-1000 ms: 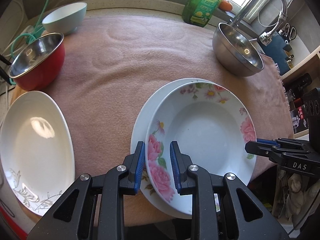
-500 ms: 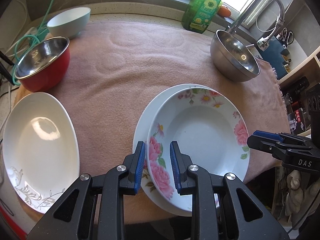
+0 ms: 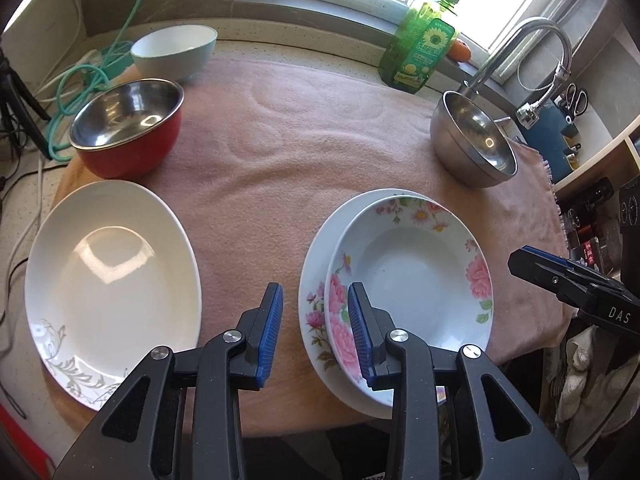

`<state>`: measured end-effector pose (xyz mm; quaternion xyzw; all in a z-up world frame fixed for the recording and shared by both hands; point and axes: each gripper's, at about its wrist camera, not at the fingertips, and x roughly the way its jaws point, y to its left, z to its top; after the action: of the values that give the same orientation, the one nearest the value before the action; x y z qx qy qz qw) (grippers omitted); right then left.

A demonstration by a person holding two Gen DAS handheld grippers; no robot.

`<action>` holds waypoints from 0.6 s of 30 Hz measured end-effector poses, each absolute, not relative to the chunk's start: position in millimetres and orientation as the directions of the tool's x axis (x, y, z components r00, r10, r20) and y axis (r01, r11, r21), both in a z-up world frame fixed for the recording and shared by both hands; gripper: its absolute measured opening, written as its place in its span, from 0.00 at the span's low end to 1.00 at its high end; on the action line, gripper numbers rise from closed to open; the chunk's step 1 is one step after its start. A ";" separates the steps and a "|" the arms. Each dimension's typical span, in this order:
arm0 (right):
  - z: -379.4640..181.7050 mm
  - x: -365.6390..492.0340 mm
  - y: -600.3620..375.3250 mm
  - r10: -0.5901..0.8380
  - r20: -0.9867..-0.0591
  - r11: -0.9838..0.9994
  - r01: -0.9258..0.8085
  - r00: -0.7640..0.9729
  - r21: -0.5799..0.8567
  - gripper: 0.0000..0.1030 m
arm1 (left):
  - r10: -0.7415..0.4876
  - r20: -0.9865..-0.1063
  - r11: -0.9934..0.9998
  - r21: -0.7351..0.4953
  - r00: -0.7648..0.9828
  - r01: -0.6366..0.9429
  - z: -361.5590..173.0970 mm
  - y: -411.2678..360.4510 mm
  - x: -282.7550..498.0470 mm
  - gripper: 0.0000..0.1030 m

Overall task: Organize plates and bowls
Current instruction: 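Open the left tool to release the stacked plate and withdraw, then move the left tool to the large white leaf-pattern plate and grasp its rim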

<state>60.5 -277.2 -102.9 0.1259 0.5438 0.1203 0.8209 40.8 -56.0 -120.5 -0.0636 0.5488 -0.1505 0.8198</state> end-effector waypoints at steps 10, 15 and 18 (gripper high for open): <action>-90.8 72.0 -228.9 0.365 -0.837 0.931 -0.184 0.408 0.316 0.76 | -0.263 -0.873 0.962 -0.272 0.411 0.038 -112.8 -0.3 33.4 0.32; -86.9 82.7 -195.7 0.400 -0.835 0.910 -0.269 0.377 0.315 0.76 | -0.225 -0.875 0.960 -0.273 0.429 -0.054 -115.4 35.6 26.7 0.32; -87.5 88.6 -175.6 0.405 -0.840 0.902 -0.307 0.360 0.303 0.76 | -0.198 -0.878 0.957 -0.269 0.435 -0.107 -117.9 56.9 22.1 0.32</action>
<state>88.6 -175.6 -87.5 0.0469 0.5227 0.2159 0.8234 22.1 56.9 -117.9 -0.1436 0.5307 -0.0271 0.8349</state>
